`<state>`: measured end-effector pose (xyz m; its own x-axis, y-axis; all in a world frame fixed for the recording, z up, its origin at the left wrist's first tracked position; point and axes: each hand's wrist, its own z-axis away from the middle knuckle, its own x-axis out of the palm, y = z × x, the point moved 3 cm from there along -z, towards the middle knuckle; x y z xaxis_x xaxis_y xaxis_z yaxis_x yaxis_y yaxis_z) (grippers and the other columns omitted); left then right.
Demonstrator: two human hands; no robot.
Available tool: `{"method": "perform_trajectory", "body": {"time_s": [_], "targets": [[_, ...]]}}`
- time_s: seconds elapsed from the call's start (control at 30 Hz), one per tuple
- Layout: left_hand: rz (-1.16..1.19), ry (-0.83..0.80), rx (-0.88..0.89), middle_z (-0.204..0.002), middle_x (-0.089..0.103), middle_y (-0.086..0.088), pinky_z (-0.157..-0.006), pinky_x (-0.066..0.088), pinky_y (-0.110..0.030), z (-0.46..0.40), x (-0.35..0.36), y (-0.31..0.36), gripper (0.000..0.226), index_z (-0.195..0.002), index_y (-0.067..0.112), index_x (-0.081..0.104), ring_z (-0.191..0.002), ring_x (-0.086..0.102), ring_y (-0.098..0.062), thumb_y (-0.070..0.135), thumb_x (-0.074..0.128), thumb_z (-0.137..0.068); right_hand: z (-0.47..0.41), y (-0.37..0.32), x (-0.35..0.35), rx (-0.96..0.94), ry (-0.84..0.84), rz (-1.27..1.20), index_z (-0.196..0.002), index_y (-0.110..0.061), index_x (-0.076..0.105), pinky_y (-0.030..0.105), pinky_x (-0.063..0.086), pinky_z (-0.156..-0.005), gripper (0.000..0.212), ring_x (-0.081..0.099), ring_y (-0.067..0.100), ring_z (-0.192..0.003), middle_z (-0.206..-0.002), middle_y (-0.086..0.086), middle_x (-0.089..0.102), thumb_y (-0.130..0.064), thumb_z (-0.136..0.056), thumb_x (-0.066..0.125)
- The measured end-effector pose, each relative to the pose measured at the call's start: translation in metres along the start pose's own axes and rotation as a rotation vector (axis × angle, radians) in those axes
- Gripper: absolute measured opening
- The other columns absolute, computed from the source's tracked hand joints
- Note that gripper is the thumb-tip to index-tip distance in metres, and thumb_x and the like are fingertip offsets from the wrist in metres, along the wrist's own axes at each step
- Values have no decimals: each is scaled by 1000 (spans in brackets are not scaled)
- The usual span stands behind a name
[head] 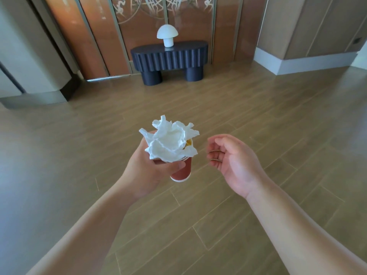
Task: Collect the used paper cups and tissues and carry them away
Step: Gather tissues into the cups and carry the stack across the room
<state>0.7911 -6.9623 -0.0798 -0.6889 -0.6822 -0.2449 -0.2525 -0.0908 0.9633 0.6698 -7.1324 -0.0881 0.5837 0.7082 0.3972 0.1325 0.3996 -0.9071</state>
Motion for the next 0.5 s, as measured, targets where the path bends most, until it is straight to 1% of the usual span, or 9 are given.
{"method": "perform_trajectory", "body": {"time_s": [0.03,0.13,0.17,0.27,0.3,0.37,0.5], "targets": [[6,0,0,-115,73,-4,-90,59,-42,-17,0,-1,68,-131,20,58,-107,72,-24,19,87,-69,-14,-4,-2,-1,-3,7,-90,-9,66,30,43,-61,22,57,17,-64,-74,5,64,-9,-95,45],[12,9,23,-112,74,3,-84,57,-31,-69,-1,-8,67,-130,23,58,-104,72,-15,21,87,-69,-61,-11,-9,-6,1,35,-90,-9,67,30,44,-61,22,58,17,-64,-74,5,65,-8,-95,45],[8,4,32,-112,74,3,-84,57,-31,-87,-2,-12,67,-130,23,58,-105,72,-15,22,87,-70,-78,-13,-10,-4,8,37,-90,-8,67,30,44,-61,22,58,17,-64,-74,5,64,-9,-95,45],[17,-18,31,-115,73,-2,-92,60,-41,-139,-6,-32,66,-131,20,58,-107,72,-22,21,87,-72,-133,-13,-12,8,27,29,-92,-8,66,30,44,-60,21,58,16,-63,-73,4,65,-10,-95,46],[19,-20,29,-115,73,-2,-93,59,-42,-159,-8,-39,65,-131,21,58,-108,72,-22,21,86,-72,-153,-12,-12,11,28,33,-91,-9,66,30,44,-60,21,59,16,-63,-73,4,65,-10,-95,46],[23,-25,34,-113,74,1,-88,59,-36,-204,-13,-56,61,-128,24,60,-105,72,-18,20,85,-73,-197,-10,-12,13,31,56,-91,-9,67,30,45,-60,21,59,16,-63,-73,4,65,-10,-95,46],[72,-55,10,-110,74,8,-81,55,-26,-308,-22,-92,62,-128,27,59,-102,72,-10,20,85,-72,-296,-10,-15,43,80,49,-91,-9,67,29,46,-60,20,59,16,-64,-73,4,65,-11,-94,47]]}}
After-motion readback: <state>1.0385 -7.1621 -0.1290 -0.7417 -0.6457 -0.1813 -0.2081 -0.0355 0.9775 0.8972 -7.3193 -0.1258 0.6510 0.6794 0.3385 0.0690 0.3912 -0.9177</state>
